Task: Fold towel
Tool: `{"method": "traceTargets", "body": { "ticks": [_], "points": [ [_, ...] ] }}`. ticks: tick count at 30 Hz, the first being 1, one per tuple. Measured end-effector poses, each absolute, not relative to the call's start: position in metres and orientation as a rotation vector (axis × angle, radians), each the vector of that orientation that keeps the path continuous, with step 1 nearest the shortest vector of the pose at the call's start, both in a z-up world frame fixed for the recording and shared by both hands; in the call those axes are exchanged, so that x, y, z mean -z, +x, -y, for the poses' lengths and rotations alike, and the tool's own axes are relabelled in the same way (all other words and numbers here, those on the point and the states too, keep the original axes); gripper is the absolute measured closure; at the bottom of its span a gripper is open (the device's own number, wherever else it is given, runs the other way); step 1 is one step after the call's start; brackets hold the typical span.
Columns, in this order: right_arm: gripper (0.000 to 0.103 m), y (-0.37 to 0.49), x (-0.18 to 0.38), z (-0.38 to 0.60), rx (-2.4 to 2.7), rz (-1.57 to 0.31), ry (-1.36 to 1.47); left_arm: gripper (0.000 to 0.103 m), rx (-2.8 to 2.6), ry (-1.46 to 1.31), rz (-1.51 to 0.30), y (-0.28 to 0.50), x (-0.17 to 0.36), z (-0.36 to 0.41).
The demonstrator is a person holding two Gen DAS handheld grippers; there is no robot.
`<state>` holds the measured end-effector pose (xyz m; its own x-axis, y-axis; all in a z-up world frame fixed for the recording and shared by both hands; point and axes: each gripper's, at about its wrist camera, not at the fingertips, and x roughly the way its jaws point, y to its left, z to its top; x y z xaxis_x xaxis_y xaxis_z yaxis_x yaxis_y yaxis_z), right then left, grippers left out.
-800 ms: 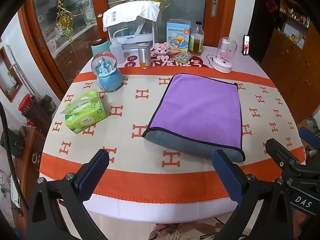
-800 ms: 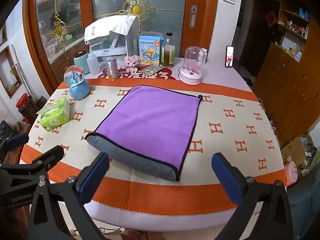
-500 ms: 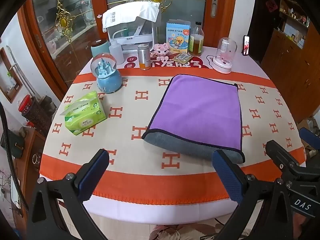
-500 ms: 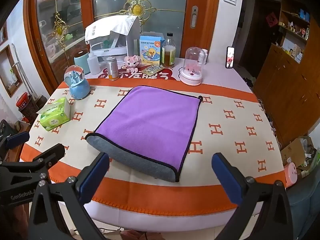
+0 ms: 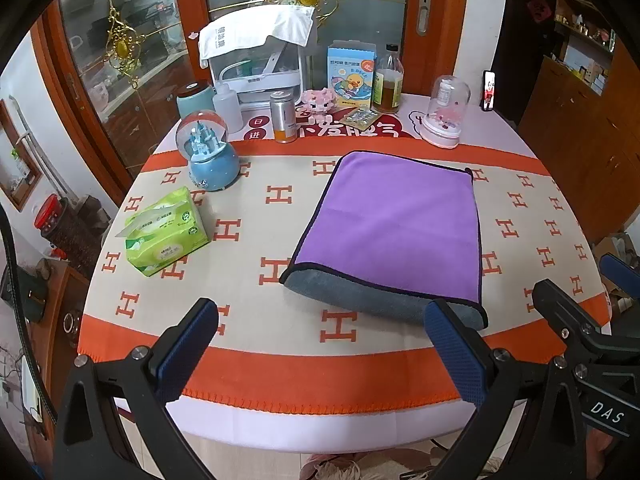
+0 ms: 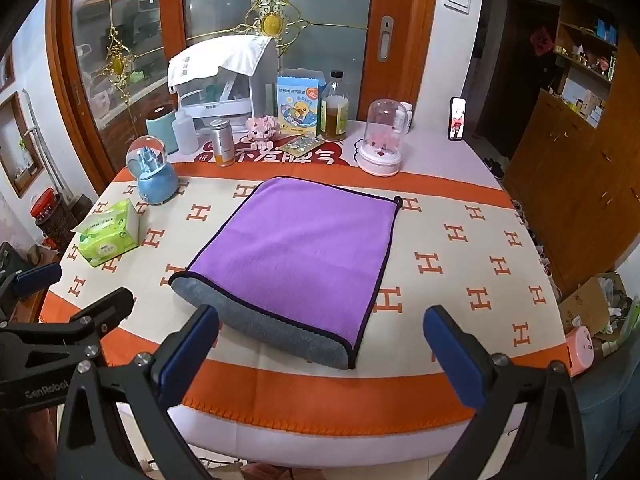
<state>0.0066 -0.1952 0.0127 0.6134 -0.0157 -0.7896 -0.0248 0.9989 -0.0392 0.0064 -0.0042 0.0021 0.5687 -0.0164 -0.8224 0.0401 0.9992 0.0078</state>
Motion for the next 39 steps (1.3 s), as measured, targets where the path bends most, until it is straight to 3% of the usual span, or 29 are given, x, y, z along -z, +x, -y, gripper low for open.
{"method": "traceTargets", "body": {
  "ticks": [39],
  "points": [
    [0.001,0.013,-0.010,0.191,-0.004,-0.917,-0.047,0.001,0.047,0.018,-0.973,0.021,0.005,-0.001]
  ]
}}
